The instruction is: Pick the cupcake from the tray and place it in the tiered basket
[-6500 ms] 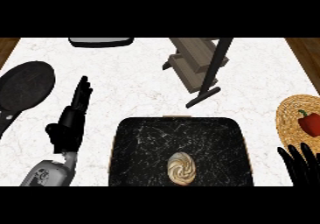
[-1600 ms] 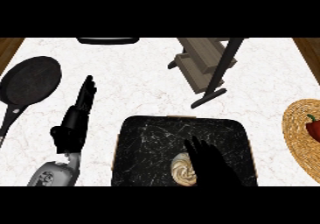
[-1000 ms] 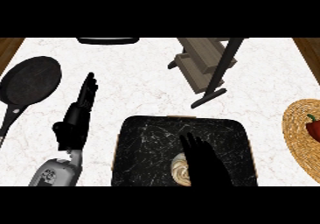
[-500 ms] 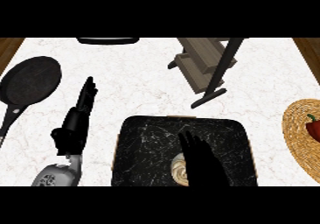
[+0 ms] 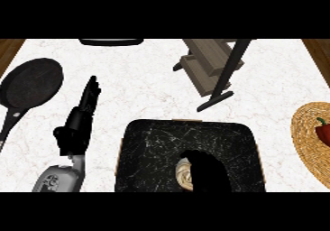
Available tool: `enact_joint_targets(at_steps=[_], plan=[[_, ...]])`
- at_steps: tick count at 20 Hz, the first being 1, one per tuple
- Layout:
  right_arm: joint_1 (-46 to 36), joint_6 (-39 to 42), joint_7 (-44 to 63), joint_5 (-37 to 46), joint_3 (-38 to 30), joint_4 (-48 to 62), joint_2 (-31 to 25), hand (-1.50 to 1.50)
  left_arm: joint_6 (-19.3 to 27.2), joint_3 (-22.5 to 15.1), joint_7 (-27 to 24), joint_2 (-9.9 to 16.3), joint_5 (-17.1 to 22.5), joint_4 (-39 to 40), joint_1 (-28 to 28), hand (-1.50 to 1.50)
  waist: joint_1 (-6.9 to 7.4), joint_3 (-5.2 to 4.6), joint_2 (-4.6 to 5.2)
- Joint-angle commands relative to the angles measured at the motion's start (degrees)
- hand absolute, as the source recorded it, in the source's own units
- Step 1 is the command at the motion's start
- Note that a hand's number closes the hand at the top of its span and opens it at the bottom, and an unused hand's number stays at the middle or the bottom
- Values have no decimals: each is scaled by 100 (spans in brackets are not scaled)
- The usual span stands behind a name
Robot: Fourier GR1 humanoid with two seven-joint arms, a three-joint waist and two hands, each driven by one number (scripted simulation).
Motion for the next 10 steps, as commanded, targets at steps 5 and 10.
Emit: enact_joint_targets(at_steps=[5, 10], plan=[[-138, -780, -447, 1079, 269, 860, -125, 150, 110, -228, 488, -105, -273, -781, 322, 0, 41, 2, -10], [-742, 270, -228, 1125, -9, 580, 56, 150, -229, 169, -178, 8, 8, -17, 355, 0, 29, -5, 3]])
